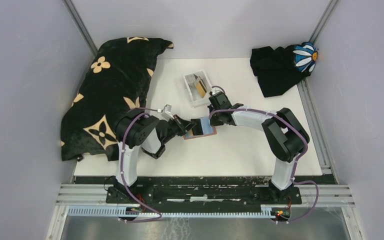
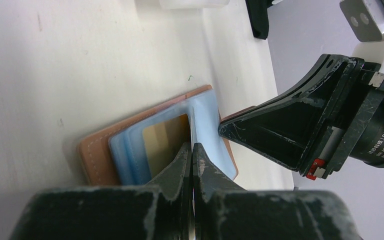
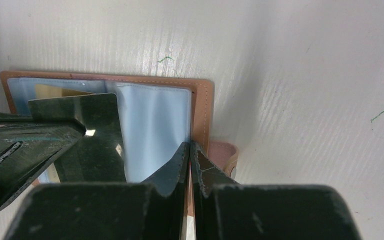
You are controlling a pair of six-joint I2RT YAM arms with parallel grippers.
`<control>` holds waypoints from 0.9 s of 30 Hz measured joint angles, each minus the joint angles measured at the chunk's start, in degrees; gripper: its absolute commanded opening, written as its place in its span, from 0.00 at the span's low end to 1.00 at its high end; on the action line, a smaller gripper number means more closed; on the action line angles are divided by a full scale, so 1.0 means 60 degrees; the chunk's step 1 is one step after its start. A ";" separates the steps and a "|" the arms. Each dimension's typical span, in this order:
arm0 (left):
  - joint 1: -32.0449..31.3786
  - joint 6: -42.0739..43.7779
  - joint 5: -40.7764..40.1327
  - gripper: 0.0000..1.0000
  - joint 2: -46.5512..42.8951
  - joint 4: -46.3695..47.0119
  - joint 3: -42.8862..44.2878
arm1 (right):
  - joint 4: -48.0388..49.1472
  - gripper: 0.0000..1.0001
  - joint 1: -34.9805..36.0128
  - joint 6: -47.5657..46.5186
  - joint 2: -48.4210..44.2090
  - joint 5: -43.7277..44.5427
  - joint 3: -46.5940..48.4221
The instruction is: Put the credit cards into the card holder
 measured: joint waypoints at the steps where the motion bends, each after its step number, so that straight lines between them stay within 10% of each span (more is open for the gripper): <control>1: 0.0000 -0.0124 -0.0073 0.03 0.0004 0.0055 -0.0066 | 0.0000 0.08 0.0000 0.0000 0.0000 0.0000 0.0000; 27: -0.0018 -0.1610 -0.0335 0.03 0.0219 0.0117 -0.0062 | 0.0007 0.08 0.0011 0.0000 0.0004 0.0007 0.0000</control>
